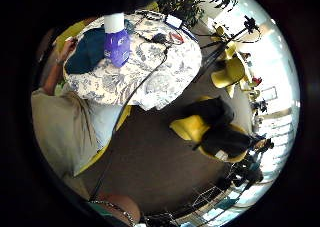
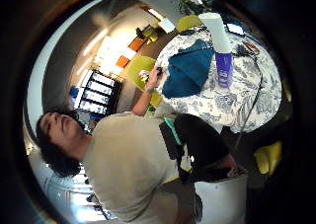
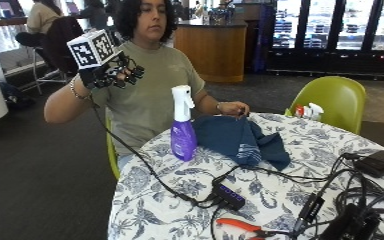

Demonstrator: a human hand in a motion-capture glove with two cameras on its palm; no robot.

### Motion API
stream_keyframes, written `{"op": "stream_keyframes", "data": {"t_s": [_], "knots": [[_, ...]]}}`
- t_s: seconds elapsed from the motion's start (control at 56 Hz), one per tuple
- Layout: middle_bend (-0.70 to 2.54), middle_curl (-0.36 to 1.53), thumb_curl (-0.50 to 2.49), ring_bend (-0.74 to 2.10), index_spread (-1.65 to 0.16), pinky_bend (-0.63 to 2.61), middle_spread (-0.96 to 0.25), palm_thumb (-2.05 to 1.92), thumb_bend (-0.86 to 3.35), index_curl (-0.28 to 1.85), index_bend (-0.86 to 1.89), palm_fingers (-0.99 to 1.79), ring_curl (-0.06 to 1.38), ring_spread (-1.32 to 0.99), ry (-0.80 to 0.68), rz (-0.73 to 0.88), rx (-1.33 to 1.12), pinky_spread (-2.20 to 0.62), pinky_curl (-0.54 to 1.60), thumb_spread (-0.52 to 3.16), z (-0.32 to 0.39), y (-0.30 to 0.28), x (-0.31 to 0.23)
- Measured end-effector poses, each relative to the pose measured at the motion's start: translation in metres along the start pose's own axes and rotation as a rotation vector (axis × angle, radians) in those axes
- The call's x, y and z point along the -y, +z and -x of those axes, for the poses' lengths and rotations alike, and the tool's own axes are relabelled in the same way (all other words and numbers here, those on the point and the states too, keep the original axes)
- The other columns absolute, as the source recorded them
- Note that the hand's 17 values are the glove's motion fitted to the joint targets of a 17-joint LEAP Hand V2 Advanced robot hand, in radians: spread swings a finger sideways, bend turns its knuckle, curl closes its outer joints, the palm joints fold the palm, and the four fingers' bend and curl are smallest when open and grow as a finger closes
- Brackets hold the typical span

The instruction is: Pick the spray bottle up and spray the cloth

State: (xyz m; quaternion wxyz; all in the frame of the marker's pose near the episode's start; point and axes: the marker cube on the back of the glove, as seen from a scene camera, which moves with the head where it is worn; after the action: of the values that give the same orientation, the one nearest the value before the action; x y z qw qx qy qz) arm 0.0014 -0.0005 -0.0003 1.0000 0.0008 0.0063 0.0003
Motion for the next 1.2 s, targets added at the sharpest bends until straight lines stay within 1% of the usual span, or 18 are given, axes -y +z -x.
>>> {"op": "stream_keyframes", "data": {"t_s": [0.018,0.089,0.197,0.375,0.536,0.697,0.786,0.929,1.019,1.197], "knots": [[0.19,0.04,0.07,0.37,-0.20,0.37,-0.01,0.35,0.22,0.04,0.17,0.44,0.07,-0.03,0.000,-0.001,-0.002,0.09,0.08,0.43,0.000,0.000,0.000],[0.19,0.09,0.10,0.41,-0.28,0.38,-0.02,0.39,0.22,0.11,0.16,0.40,0.14,-0.05,0.001,-0.007,-0.018,0.13,0.15,0.67,-0.001,0.001,0.000],[0.19,0.14,0.14,0.42,-0.34,0.39,-0.02,0.41,0.19,0.15,0.15,0.37,0.19,-0.06,-0.003,-0.003,-0.008,0.17,0.20,0.89,0.002,0.003,-0.001],[0.19,0.20,0.19,0.42,-0.37,0.39,-0.02,0.43,0.13,0.19,0.15,0.35,0.23,-0.07,-0.005,0.006,-0.034,0.19,0.24,1.04,0.002,0.004,-0.004],[0.19,0.23,0.22,0.42,-0.38,0.38,-0.02,0.46,0.08,0.21,0.15,0.33,0.25,-0.07,0.045,-0.024,-0.009,0.20,0.27,1.09,-0.003,0.010,-0.004],[0.20,0.26,0.26,0.44,-0.38,0.37,-0.01,0.55,0.07,0.22,0.14,0.37,0.27,-0.07,0.171,-0.136,0.125,0.20,0.29,1.11,-0.006,0.029,0.007],[0.19,0.27,0.28,0.44,-0.38,0.37,0.00,0.59,0.06,0.23,0.14,0.37,0.28,-0.06,0.240,-0.210,0.243,0.20,0.30,1.10,-0.005,0.042,0.016],[0.19,0.29,0.31,0.43,-0.36,0.37,0.02,0.65,0.03,0.23,0.14,0.38,0.29,-0.04,0.320,-0.240,0.539,0.19,0.31,1.08,-0.004,0.066,0.027],[0.18,0.29,0.33,0.43,-0.34,0.42,0.04,0.71,0.02,0.23,0.13,0.41,0.29,-0.02,0.398,-0.274,0.725,0.17,0.33,1.06,0.000,0.083,0.040],[0.20,0.31,0.36,0.45,-0.29,0.42,0.06,0.80,0.00,0.23,0.12,0.41,0.32,0.00,0.459,-0.350,0.827,0.15,0.35,1.03,0.004,0.104,0.076]]}}
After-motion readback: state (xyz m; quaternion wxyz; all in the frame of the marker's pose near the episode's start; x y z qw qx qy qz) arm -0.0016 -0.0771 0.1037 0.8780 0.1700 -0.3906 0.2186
